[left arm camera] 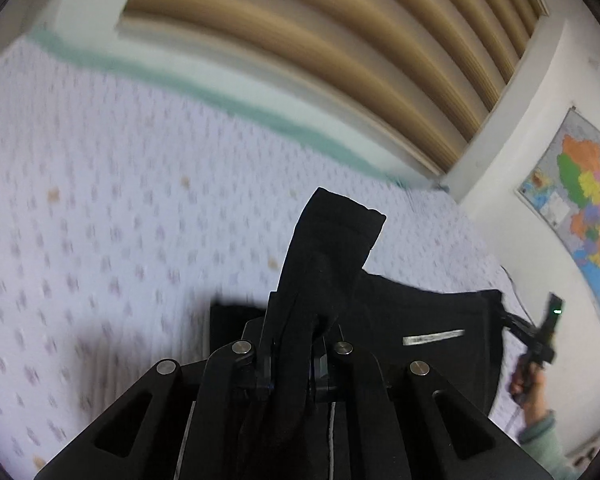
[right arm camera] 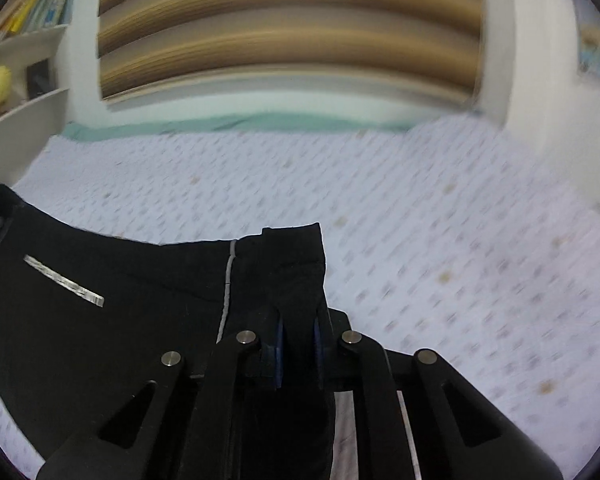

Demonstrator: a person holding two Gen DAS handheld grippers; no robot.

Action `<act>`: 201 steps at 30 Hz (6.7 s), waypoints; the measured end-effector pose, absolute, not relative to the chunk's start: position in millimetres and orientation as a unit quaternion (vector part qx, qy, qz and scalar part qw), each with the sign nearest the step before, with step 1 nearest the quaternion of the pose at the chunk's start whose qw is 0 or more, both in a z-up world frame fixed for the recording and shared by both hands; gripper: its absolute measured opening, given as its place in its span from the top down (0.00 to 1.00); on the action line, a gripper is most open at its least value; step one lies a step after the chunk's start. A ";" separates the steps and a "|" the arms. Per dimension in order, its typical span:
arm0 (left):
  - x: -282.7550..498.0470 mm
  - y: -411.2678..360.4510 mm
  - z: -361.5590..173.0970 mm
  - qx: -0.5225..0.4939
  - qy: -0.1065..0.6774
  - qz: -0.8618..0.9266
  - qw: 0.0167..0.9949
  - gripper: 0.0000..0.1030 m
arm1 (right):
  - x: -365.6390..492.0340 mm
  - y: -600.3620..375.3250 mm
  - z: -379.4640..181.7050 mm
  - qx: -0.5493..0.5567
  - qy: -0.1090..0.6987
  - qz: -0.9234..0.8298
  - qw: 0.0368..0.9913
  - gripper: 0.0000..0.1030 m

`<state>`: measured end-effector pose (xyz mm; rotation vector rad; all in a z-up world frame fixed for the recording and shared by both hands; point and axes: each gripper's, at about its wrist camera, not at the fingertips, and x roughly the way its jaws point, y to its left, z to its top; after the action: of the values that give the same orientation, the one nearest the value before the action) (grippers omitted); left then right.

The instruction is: Fold large clothes

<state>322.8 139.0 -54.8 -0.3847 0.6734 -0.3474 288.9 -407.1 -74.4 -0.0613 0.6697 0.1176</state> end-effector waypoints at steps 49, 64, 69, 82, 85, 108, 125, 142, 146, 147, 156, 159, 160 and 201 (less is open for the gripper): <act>279.6 -8.6 -168.7 -0.115 0.489 -0.152 0.851 0.37 | 202.2 -261.2 -189.3 0.007 0.501 0.138 0.854 0.16; 365.0 -36.2 -131.2 -0.142 0.519 -0.148 0.830 0.36 | 279.3 -272.5 -172.8 0.051 0.530 0.117 0.838 0.13; 383.2 -39.8 -160.2 -0.134 0.534 -0.133 0.824 0.36 | 280.3 -266.3 -195.1 0.034 0.525 0.117 0.843 0.09; 226.6 -22.0 -102.6 -0.042 0.427 -0.155 0.890 0.36 | 150.5 -284.2 -125.7 0.023 0.465 0.163 0.870 0.15; 215.6 -20.6 -129.5 -0.049 0.448 -0.136 0.883 0.36 | 130.3 -271.8 -152.2 0.014 0.496 0.162 0.853 0.17; 164.4 50.7 -104.7 -0.083 0.412 -0.114 0.900 0.35 | 61.3 -357.4 -142.5 0.175 0.454 0.187 0.853 0.10; 235.3 146.8 -106.6 -0.162 0.438 -0.063 0.882 0.34 | 94.8 -467.8 -132.7 0.194 0.448 0.074 0.870 0.09; 317.7 162.2 -186.0 -0.320 0.522 -0.137 0.779 0.24 | 175.4 -484.0 -170.9 0.254 0.482 0.111 0.831 0.09; 320.1 163.3 -195.5 -0.342 0.514 -0.148 0.773 0.24 | 190.7 -480.2 -201.4 0.279 0.519 0.136 0.797 0.06; 320.9 161.9 -196.3 -0.341 0.514 -0.151 0.773 0.23 | 192.5 -479.5 -206.7 0.283 0.520 0.143 0.793 0.03; 319.8 163.9 -181.5 -0.396 0.467 -0.277 0.741 0.25 | 185.4 -441.8 -190.1 0.193 0.520 0.214 0.804 0.19; 327.7 163.3 -197.7 -0.406 0.491 -0.258 0.727 0.25 | 192.3 -442.6 -198.0 0.211 0.527 0.222 0.793 0.19; 331.5 159.3 -204.0 -0.400 0.504 -0.252 0.723 0.25 | 195.9 -442.6 -201.4 0.225 0.529 0.224 0.787 0.19; 53.1 121.3 -40.9 -0.347 0.400 -0.315 0.788 0.64 | 72.4 -415.6 -72.6 0.199 0.449 0.245 0.836 0.65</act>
<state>53.1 121.3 -40.9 -0.7483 0.8619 -0.6778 72.4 -415.6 -72.6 0.4208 0.9494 0.5187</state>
